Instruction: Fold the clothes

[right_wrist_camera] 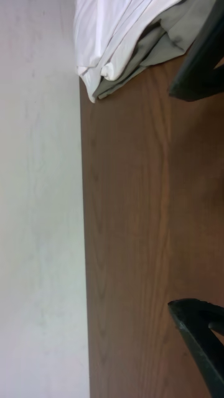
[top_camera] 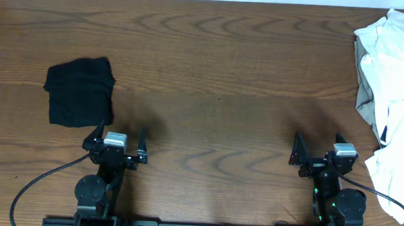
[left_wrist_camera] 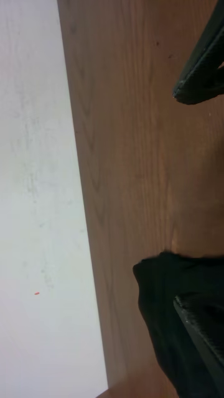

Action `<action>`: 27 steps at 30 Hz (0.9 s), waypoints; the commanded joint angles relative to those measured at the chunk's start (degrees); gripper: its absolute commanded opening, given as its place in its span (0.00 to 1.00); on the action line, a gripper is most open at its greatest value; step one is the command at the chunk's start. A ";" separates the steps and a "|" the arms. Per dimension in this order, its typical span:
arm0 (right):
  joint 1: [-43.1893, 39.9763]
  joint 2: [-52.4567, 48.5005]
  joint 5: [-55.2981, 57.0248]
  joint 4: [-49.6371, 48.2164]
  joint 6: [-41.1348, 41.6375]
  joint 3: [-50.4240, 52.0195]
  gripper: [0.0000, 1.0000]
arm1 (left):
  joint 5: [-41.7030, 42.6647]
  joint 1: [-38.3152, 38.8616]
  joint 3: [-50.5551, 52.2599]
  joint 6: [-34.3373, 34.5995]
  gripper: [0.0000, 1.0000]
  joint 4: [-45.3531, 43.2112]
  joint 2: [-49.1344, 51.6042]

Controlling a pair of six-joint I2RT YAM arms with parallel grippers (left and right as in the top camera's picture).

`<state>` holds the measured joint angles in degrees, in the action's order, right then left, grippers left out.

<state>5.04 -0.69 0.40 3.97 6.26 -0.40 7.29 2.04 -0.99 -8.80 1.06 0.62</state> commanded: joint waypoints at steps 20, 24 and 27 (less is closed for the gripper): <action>-0.63 0.28 -0.74 3.85 3.58 -2.08 0.99 | 0.79 0.17 -2.58 10.01 0.98 2.86 0.83; -0.63 -0.50 2.32 10.62 3.56 -7.04 0.99 | 0.81 0.17 -7.15 11.80 0.98 4.13 4.00; -0.63 -2.58 4.35 16.41 3.61 -12.70 0.99 | 0.85 0.17 -12.68 13.68 0.98 7.48 9.42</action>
<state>5.04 -1.74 1.80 17.72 8.78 -7.57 7.53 2.04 -7.84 1.67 7.22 6.52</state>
